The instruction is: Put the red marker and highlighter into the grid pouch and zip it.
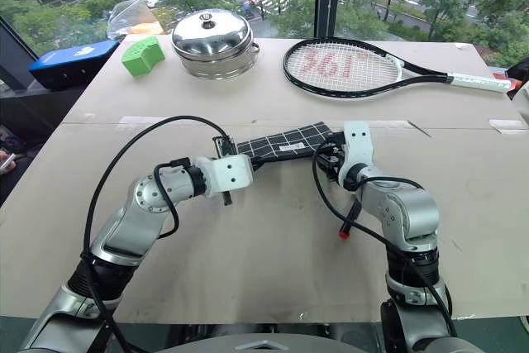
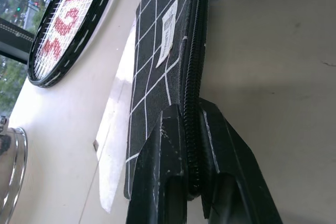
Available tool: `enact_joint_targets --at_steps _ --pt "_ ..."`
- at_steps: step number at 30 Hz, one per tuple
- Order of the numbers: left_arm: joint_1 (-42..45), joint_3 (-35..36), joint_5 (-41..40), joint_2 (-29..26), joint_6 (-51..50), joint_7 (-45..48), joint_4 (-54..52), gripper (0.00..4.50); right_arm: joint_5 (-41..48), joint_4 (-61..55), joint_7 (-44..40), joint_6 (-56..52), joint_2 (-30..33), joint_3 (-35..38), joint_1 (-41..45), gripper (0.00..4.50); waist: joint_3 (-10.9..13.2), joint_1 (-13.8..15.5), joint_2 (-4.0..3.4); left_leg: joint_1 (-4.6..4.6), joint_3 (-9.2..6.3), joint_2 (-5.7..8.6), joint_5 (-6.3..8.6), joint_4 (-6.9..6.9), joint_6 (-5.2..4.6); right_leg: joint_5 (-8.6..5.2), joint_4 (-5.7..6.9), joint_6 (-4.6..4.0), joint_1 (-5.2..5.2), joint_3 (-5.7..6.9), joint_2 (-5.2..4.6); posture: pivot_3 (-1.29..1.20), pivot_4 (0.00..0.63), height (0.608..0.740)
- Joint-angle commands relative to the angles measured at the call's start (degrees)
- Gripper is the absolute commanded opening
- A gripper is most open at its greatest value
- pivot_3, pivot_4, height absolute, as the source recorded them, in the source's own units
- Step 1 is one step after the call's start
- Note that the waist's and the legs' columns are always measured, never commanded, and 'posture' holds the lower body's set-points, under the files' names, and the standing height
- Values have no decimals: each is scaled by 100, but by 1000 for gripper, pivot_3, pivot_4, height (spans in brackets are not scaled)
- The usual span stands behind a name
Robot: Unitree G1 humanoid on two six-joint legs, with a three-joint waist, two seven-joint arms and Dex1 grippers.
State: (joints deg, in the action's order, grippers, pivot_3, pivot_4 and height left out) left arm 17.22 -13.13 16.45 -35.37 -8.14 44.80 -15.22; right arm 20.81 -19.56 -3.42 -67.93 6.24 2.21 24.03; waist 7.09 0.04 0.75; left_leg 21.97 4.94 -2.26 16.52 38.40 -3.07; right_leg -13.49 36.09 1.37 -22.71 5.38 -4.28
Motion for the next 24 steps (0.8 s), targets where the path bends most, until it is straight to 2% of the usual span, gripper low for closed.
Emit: enact_joint_targets --at_steps 1,2,3,8,12,18,24 --pt "-47 69 -40 -60 110 -50 -292 0 -21 -94 -79 266 14 19 80 801 0 -17 0 0 0 0 0 0 0 0 0 0 0 0 0 0 150 740" --pt "-61 67 -38 -66 133 -56 -285 0 -20 -90 -99 292 18 9 72 324 0 -29 0 0 0 0 0 0 0 0 0 0 0 0 0 0 150 740" --pt "-69 66 -38 -70 153 -59 -274 0 -20 -89 -116 312 22 0 67 92 0 -37 0 0 0 0 0 0 0 0 0 0 0 0 0 0 150 740" --pt "-85 65 -24 -80 224 -86 -192 0 -38 -207 -263 347 156 -156 29 92 1 -64 -1 0 -2 -1 0 -2 0 0 0 0 0 1 -1 0 150 740" --pt "-64 58 -32 -37 194 -115 -160 0 -49 -367 -518 290 475 -561 11 92 1 -65 -2 0 -2 -1 0 -2 0 0 -1 0 0 1 -3 0 150 740" --pt "-68 113 -137 86 69 -216 -154 0 -94 -353 -638 297 531 -843 -48 92 1 -65 -2 0 -4 -2 0 -3 0 0 -1 0 -1 2 -3 0 150 740" --pt "-128 268 -275 179 -136 -314 -228 0 -162 -320 -591 322 473 -816 -91 92 1 -68 -2 1 -4 -1 0 -3 0 0 -3 0 0 3 -5 0 150 740"
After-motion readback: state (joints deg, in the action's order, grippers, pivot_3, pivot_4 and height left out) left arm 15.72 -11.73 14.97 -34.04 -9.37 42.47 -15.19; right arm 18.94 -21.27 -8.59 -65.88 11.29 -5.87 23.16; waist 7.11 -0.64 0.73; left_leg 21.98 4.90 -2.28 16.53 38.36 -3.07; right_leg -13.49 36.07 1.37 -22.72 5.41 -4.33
